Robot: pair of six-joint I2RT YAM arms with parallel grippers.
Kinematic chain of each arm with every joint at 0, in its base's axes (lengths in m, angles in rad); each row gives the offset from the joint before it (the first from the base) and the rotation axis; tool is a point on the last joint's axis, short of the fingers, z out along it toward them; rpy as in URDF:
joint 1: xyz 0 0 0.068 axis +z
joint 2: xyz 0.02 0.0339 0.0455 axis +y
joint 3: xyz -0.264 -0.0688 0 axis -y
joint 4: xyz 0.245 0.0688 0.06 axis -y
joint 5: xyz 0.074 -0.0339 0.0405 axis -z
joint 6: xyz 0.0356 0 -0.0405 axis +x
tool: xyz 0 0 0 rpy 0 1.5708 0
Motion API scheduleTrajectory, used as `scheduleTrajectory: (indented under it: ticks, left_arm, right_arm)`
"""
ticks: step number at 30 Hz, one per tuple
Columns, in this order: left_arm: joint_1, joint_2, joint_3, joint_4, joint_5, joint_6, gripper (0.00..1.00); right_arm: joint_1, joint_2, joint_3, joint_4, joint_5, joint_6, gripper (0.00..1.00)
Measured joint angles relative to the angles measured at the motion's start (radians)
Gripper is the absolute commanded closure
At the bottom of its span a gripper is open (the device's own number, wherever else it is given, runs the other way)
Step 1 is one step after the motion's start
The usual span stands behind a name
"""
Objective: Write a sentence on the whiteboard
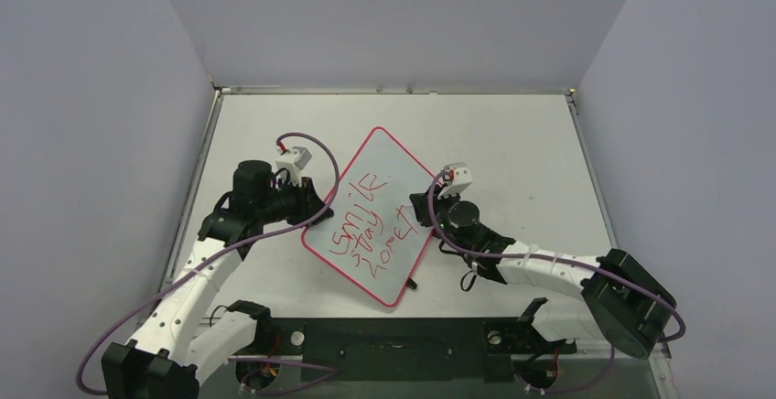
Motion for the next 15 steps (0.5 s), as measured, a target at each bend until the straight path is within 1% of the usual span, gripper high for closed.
scheduleTrajectory:
  ticks: [4,8,15]
  left_arm:
    - [0.000,-0.002,0.000,0.000,0.000,0.000,1.00]
    - [0.000,-0.002,0.000,0.000,0.000,0.000,1.00]
    - [0.000,-0.002,0.000,0.000,0.000,0.000,1.00]
  right_arm:
    - [0.000,-0.068,-0.008,-0.047,0.002,-0.008,1.00]
    - [0.000,-0.132,-0.013,-0.058,0.006,-0.013,1.00]
    - [0.000,-0.104,-0.013,-0.060,0.013,-0.019,1.00]
